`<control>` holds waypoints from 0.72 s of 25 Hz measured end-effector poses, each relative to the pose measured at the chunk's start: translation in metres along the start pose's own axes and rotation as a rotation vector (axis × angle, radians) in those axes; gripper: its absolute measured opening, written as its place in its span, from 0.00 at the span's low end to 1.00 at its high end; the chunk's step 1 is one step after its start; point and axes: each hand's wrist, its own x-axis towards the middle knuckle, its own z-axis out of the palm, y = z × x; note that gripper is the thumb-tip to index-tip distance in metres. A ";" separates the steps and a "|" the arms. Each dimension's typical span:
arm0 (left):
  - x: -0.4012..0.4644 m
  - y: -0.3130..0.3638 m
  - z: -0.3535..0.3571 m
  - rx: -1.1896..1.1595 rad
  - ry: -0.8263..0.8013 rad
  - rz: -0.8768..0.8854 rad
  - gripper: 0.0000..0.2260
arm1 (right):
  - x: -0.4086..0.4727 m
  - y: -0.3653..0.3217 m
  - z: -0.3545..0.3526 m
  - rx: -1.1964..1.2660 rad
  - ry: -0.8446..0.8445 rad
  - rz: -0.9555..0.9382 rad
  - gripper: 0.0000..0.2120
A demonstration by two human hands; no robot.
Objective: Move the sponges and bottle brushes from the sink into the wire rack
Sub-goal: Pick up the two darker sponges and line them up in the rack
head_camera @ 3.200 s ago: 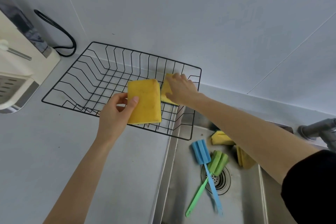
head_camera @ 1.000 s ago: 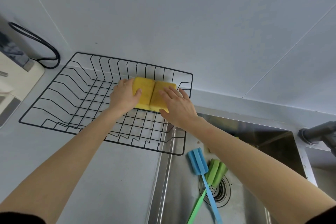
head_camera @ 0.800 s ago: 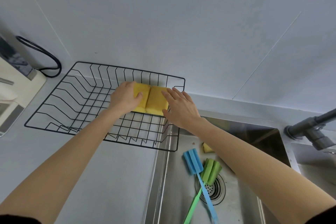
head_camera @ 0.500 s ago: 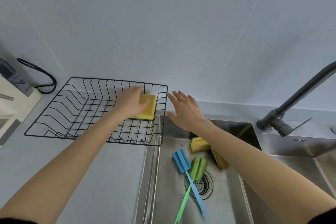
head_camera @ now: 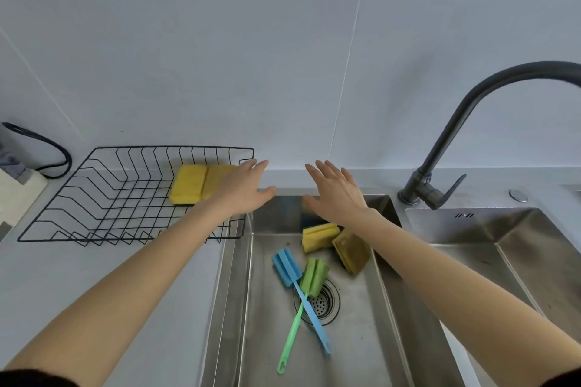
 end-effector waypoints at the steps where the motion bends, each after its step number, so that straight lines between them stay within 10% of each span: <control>1: 0.000 0.006 0.004 0.009 -0.011 0.004 0.28 | -0.004 0.006 0.001 0.006 -0.004 0.010 0.29; 18: 0.058 0.036 0.108 0.138 -0.295 0.040 0.29 | -0.010 0.112 0.087 0.179 -0.199 0.263 0.31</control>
